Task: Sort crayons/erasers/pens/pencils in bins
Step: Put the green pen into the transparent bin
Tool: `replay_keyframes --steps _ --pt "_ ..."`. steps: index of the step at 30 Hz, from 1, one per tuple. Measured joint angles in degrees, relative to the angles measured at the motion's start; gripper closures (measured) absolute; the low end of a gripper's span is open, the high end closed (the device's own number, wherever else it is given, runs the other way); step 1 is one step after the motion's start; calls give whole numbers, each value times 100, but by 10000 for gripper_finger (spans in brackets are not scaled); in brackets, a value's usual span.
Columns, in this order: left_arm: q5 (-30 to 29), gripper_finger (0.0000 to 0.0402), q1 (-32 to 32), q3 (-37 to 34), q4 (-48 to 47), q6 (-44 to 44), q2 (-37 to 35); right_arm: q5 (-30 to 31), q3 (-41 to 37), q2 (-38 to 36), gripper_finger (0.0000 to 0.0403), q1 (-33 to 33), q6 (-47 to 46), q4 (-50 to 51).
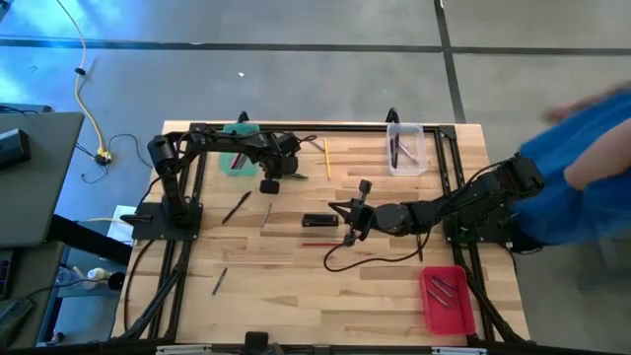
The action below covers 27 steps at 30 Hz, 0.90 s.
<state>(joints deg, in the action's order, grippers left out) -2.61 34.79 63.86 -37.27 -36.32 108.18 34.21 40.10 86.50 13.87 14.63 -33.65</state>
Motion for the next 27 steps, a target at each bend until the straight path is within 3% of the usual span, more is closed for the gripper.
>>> replay_keyframes --steps 5,10,13,18,22,27 --pt "-28 394 -8 -19 -3 67 -165 1 0 -2 403 0 207 1" --pt "736 395 -19 -28 38 367 -575 -48 -26 -348 403 -19 307 388" --pt "1112 395 -33 -164 381 502 -804 -435 -348 -607 403 -164 133 413" --pt "1786 396 -117 -471 1022 752 -1243 -699 -1371 -785 403 -593 -209 -840" --pt "2401 396 -137 -975 2125 1162 -1782 -1053 -2012 -782 403 -896 -450 -1958" --pt "2827 397 -331 -1931 4261 2296 -2437 -1209 -2271 -782 403 -1031 -680 -2585"
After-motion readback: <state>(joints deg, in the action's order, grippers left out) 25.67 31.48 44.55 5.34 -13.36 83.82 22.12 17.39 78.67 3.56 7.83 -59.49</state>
